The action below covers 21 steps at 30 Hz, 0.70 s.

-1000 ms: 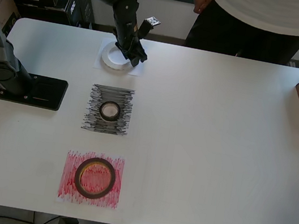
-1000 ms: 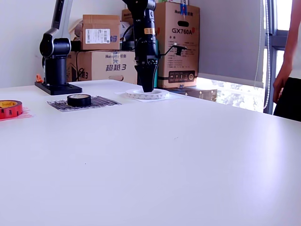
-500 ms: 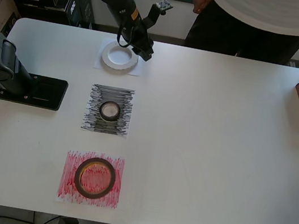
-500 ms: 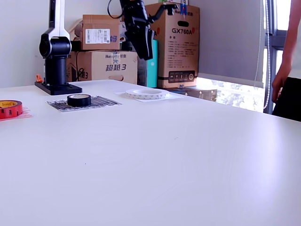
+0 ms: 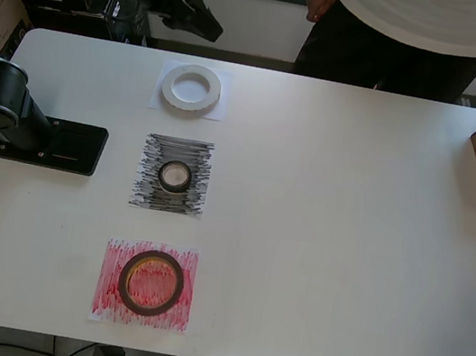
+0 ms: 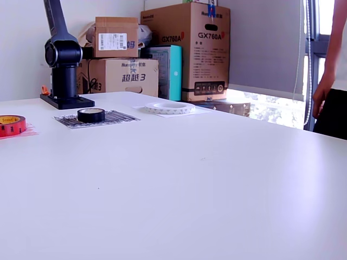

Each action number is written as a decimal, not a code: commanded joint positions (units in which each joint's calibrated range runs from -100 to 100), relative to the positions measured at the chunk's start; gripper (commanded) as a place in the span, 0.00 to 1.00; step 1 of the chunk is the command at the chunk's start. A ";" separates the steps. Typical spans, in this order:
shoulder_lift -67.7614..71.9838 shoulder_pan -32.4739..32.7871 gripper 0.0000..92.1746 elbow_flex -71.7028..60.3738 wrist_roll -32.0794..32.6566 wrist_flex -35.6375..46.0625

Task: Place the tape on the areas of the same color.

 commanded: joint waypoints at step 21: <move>-48.50 -11.85 0.03 19.50 -6.42 -0.62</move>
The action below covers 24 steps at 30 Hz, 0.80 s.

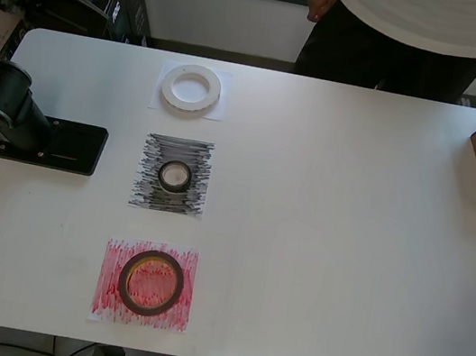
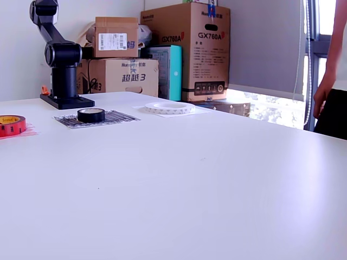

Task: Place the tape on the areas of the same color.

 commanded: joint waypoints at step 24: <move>-30.55 1.76 0.00 31.51 -5.05 -30.27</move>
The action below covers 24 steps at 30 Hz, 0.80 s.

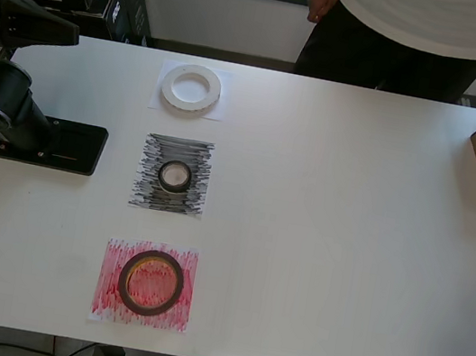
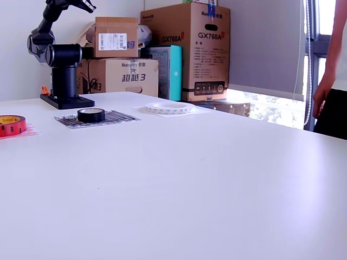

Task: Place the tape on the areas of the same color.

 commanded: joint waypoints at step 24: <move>-5.06 4.62 0.00 22.33 -4.41 -21.38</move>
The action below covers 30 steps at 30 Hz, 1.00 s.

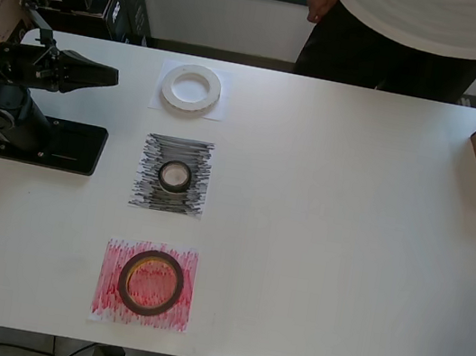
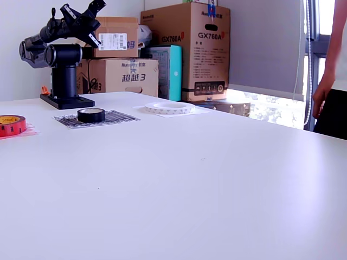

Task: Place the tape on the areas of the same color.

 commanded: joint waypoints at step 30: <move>0.29 -0.60 0.00 0.64 0.37 9.47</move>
